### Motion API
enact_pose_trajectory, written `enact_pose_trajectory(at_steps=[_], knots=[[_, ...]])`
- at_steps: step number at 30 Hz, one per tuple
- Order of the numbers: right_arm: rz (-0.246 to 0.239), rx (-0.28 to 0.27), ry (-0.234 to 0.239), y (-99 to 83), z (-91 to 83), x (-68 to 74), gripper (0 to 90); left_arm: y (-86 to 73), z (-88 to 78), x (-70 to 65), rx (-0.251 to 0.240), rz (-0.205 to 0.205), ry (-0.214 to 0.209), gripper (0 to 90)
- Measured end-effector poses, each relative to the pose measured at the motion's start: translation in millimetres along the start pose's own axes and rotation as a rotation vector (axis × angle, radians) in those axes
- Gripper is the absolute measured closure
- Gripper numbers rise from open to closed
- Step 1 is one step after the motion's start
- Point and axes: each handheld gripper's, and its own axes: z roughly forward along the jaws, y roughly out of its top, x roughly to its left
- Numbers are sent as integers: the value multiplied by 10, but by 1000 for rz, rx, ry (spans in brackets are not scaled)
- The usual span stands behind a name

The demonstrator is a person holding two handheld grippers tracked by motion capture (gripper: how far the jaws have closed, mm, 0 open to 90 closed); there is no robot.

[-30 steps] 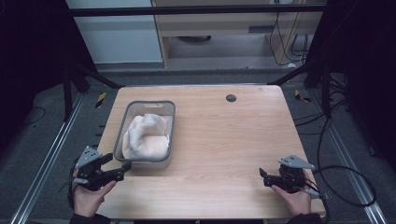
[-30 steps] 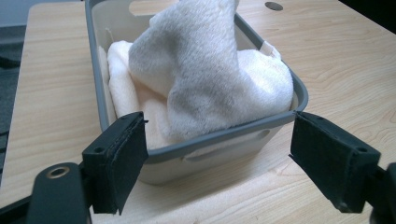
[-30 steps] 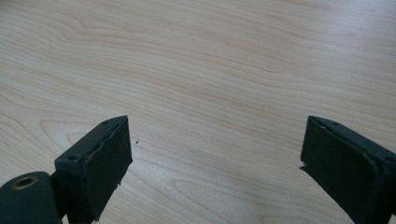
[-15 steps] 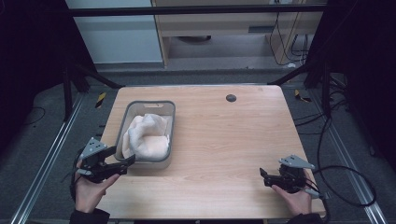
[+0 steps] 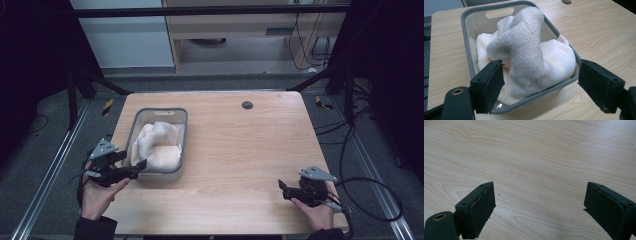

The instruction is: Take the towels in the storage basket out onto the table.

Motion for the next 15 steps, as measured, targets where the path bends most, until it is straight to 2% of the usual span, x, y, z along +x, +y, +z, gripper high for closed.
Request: enact_pose_trajectory(at_steps=[7, 15], knots=[[-2, -1, 5, 0, 4, 3, 119, 97, 49, -20, 25, 27, 19, 208], [3, -4, 10, 3, -2, -1, 135, 189, 126, -5, 69, 34, 10, 228]])
